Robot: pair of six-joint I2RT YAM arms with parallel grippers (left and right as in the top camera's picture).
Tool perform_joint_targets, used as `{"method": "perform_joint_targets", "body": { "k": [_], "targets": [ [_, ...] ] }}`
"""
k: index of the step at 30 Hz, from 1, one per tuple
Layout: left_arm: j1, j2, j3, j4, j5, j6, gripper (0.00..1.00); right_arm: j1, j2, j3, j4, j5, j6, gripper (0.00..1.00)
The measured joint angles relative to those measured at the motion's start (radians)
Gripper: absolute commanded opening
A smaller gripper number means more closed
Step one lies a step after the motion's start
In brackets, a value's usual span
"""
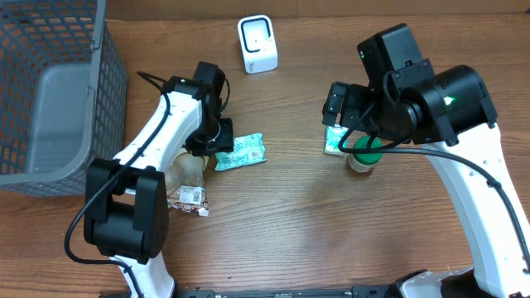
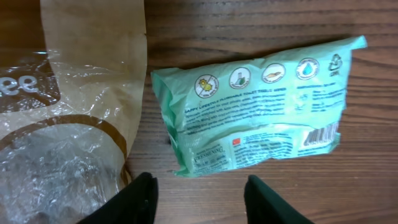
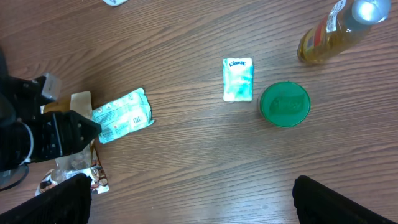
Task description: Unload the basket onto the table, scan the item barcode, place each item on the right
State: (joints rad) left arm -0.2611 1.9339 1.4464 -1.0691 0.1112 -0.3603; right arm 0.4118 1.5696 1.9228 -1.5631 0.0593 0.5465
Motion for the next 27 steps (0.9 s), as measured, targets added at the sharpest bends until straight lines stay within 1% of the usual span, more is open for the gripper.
{"method": "perform_joint_targets", "body": {
  "k": [10,27],
  "targets": [
    [0.000,0.000,-0.049,0.087,-0.004,-0.016,0.50,0.000,0.000,0.000,0.000,0.000,0.000,1.00],
    [0.000,0.000,-0.157,0.212,-0.004,-0.058,0.49,0.000,0.000,0.000,0.000,0.000,0.000,1.00]
  ]
}}
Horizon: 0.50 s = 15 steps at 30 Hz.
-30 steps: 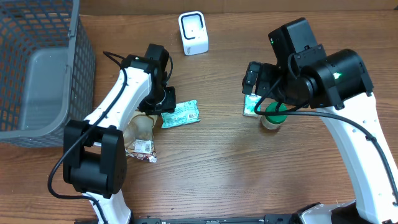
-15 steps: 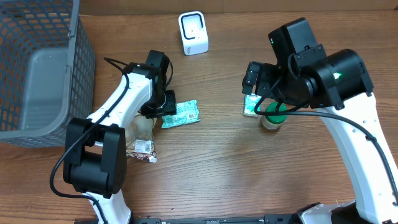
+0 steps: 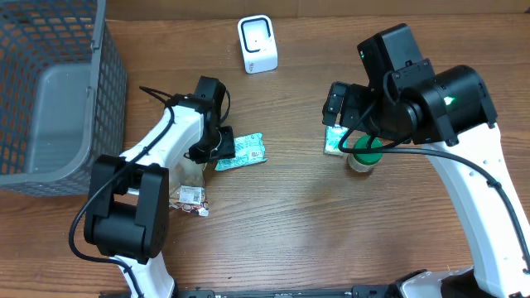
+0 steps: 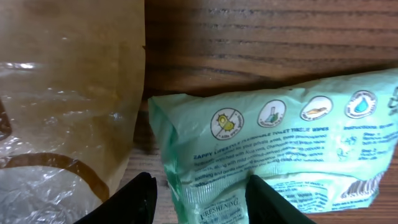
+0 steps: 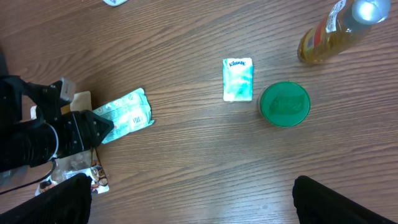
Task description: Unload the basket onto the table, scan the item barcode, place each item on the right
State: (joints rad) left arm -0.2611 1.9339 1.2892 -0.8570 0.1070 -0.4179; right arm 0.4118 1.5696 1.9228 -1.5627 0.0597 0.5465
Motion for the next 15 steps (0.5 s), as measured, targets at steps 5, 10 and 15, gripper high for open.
{"method": "perform_joint_targets", "body": {
  "k": [5,10,15],
  "targets": [
    [0.000,0.000,-0.006,0.018,0.000,-0.002,0.57,0.000,0.000,0.000,0.000,0.000,0.000,1.00],
    [0.002,0.000,-0.006,0.019,0.008,-0.010,0.62,0.000,0.000,0.000,0.000,0.000,0.000,1.00],
    [0.016,0.000,-0.006,0.024,0.041,-0.036,0.62,0.000,0.000,0.000,0.000,0.000,0.000,1.00]
  ]
}}
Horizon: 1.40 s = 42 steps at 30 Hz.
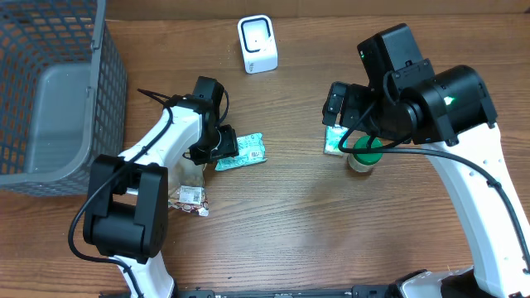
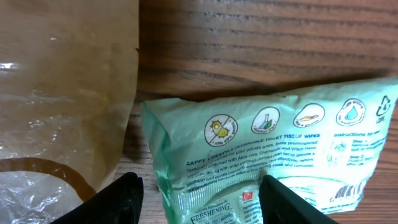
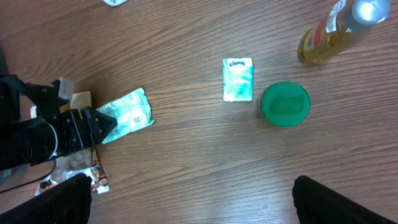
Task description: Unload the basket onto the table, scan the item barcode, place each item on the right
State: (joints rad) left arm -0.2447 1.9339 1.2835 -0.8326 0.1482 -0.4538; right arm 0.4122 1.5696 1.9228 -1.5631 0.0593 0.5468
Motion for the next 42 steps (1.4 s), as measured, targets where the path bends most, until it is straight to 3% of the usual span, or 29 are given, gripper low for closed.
{"method": "perform_joint_targets", "body": {
  "k": [42],
  "targets": [
    [0.012,0.000,-0.041,0.072,0.035,-0.016,0.56,0.000,0.000,0.000,0.000,0.000,0.000,1.00]
  ]
}}
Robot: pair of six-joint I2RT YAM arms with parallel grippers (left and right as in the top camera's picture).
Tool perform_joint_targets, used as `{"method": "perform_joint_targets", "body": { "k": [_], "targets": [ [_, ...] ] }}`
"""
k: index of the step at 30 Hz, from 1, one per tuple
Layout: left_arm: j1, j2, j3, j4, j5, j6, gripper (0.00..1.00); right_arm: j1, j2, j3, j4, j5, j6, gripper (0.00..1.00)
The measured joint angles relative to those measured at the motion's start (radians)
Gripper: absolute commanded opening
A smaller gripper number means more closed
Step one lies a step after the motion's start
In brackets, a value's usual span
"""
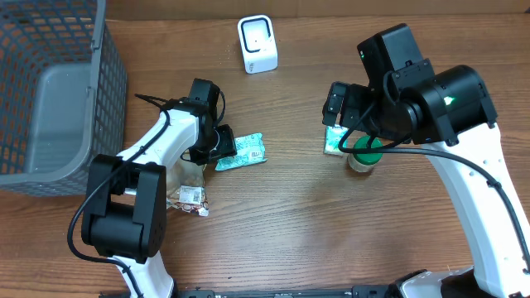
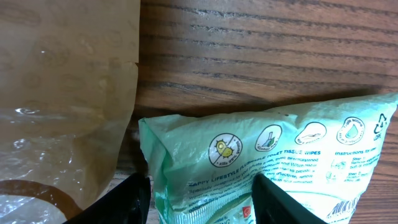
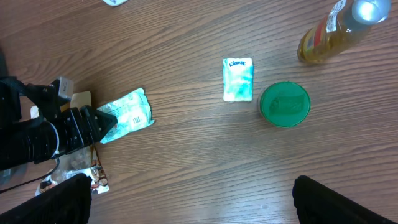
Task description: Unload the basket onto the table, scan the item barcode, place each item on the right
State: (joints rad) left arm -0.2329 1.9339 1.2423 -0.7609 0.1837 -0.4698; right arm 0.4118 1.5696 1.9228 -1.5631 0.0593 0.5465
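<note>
A mint-green pack of tissue wipes (image 2: pixel 267 149) lies flat on the wooden table, printed back up; it also shows in the overhead view as the wipes pack (image 1: pixel 245 151). My left gripper (image 2: pixel 199 202) is open and low over the pack's left end, one black finger on either side of it. A white barcode scanner (image 1: pixel 257 45) stands at the table's far edge. My right gripper (image 3: pixel 193 199) is open and held high above the table, with nothing between its fingers.
A crumpled brown and clear bag (image 2: pixel 62 93) lies just left of the pack. A grey wire basket (image 1: pixel 50 91) fills the left side. A small Kleenex pack (image 3: pixel 238 79), a green-lidded jar (image 3: pixel 284 104) and an amber bottle (image 3: pixel 329 31) stand on the right.
The pack's left end now sits lower in the left wrist view, further in between the fingers, which stand slightly closer together. The right arm has not moved.
My left gripper first hung open well above the wipes pack, with the whole pack in view. Then it was closer, over the pack's left end. Then its fingers stood wider apart. Now they straddle that end. The pack has stayed in place.
</note>
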Motion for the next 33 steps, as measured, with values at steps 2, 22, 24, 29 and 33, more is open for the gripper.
{"method": "perform_joint_targets", "body": {
  "k": [2,22,24,29,33],
  "targets": [
    [0.000,0.000,0.000,0.000,0.000,0.000,0.55,0.000,0.000,0.000,0.000,0.000,0.000,1.00],
    [0.000,0.000,0.000,0.010,0.023,-0.003,0.38,0.000,0.000,0.000,0.000,0.000,0.000,1.00],
    [0.000,0.000,0.000,0.010,0.023,-0.003,0.37,0.000,0.000,0.000,0.000,0.000,0.000,1.00],
    [0.000,0.000,0.000,0.010,0.023,-0.003,0.35,0.000,0.000,0.000,0.000,0.000,0.000,1.00],
    [0.000,0.000,0.000,0.009,0.023,-0.003,0.35,0.000,0.000,0.000,0.000,0.000,0.000,1.00]
  ]
}}
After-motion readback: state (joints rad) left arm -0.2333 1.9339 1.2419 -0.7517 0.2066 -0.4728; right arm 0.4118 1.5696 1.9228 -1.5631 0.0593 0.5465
